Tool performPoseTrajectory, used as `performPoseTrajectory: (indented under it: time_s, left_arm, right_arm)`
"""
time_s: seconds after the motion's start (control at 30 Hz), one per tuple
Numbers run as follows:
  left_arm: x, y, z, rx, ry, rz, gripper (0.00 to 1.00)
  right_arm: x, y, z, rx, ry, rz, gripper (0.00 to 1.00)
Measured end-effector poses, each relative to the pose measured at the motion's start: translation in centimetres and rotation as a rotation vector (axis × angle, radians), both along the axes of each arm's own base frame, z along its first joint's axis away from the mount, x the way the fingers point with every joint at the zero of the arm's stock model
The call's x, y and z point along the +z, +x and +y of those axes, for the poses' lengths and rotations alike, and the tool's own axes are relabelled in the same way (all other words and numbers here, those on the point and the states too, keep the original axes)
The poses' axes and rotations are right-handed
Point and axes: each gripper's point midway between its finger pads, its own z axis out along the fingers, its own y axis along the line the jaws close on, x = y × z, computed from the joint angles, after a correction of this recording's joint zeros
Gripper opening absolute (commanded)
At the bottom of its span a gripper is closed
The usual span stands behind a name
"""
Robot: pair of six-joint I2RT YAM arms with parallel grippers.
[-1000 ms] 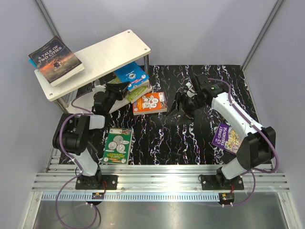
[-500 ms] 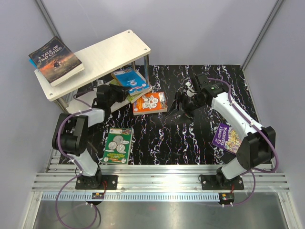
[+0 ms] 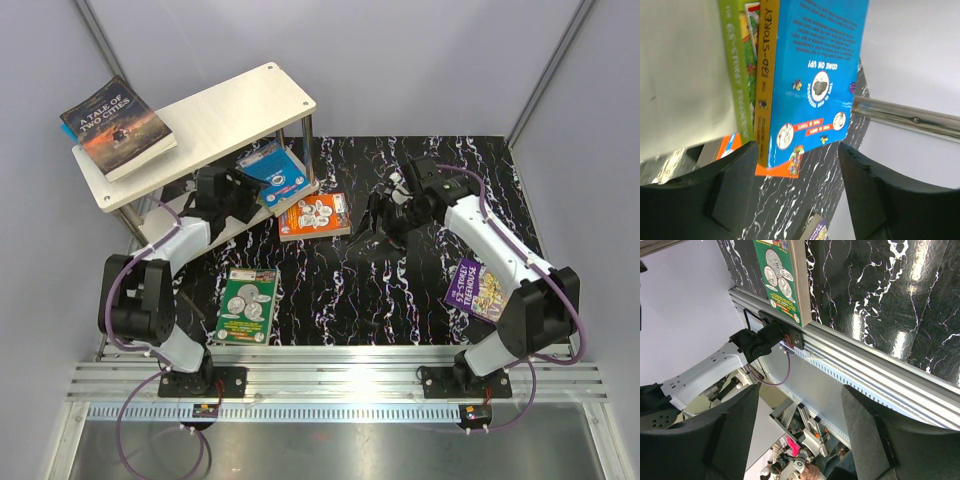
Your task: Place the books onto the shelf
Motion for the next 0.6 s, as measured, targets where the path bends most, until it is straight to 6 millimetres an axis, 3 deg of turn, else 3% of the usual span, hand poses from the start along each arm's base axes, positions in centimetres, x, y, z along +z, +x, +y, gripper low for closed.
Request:
performPoseTrajectory:
  time_s: [0.27, 0.43, 0.6]
  left_arm:
    - [0.8, -3.3, 1.2, -0.006, 0.092, 0.074, 0.82]
    - [3.4, -5.4, 2.0, -0.009, 0.129, 0.039, 0.85]
    - [3.9, -9.2, 3.1, -0.028, 0.197, 0.035, 0.91]
  right_arm:
    - [-0.2, -0.2, 0.0, -0.004, 0.007, -0.001, 0.74]
    - [-0.4, -0.7, -0.2, -0.003, 0.01, 0.001, 0.75]
    - [-0.9, -1.3, -0.3, -0.005, 0.016, 0.01, 0.75]
